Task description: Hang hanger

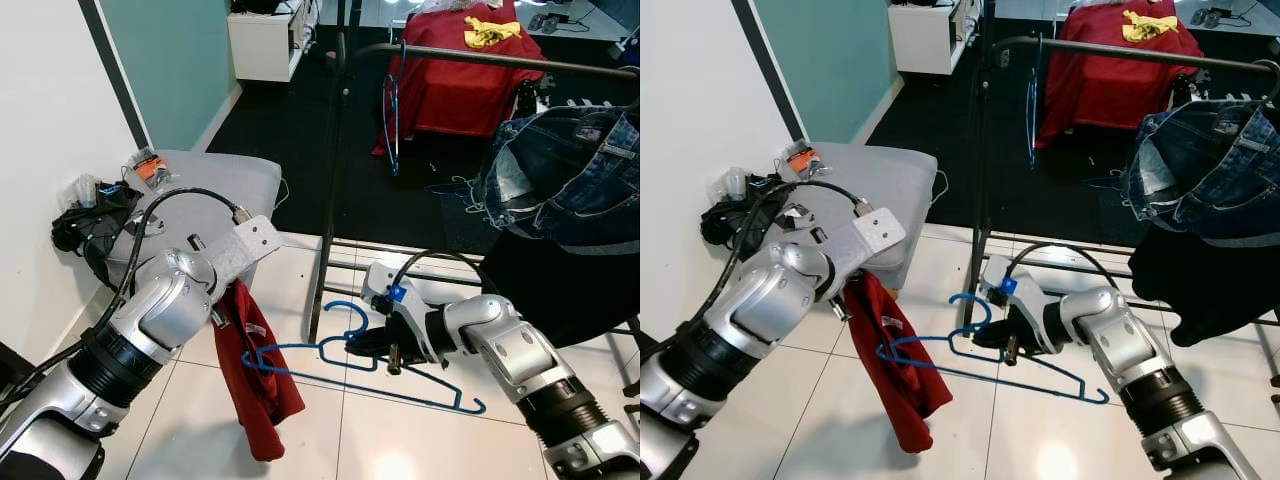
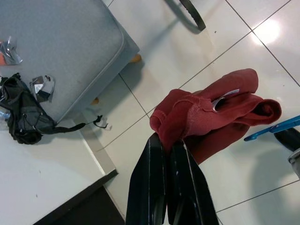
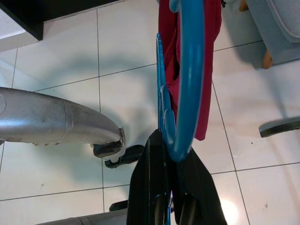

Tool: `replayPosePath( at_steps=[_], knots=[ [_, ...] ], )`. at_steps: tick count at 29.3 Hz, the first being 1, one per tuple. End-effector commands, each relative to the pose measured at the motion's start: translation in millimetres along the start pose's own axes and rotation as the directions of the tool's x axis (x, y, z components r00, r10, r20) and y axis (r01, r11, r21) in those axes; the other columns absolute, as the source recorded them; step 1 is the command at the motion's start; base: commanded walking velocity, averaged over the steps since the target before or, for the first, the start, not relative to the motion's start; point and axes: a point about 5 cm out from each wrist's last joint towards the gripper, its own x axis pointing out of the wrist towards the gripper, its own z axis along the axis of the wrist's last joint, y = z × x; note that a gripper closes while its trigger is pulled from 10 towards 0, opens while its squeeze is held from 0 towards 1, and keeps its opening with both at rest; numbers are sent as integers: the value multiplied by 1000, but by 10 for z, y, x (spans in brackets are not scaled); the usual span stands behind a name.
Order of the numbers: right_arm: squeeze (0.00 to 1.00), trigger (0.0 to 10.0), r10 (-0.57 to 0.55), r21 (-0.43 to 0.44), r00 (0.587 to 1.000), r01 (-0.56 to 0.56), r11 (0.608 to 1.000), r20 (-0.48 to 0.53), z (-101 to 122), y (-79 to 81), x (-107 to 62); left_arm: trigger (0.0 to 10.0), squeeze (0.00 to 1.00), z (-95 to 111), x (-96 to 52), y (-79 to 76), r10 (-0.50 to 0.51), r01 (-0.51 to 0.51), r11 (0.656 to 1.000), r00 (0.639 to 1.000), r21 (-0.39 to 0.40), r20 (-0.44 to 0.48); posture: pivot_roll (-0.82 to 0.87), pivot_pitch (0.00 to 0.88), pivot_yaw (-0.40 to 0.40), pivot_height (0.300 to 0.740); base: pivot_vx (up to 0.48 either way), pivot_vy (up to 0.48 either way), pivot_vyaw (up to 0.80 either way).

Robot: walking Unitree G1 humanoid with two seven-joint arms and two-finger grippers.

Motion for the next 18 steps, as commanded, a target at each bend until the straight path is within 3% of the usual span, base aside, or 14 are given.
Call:
replayPosePath(
  at_steps=[1,18],
  knots=[
    [0,10000,1,3,1000,-1,1000,-17,-38,12,8,10000,0,0,-3,-1,15,-15,1000,1000,14,-1,-16,146,17,740,0,0,0],
    [0,10000,-37,2,999,37,999,-17,-32,-37,-44,10000,0,43,-40,28,21,-21,1000,1000,22,15,-16,148,19,740,0,0,0]
  ],
)
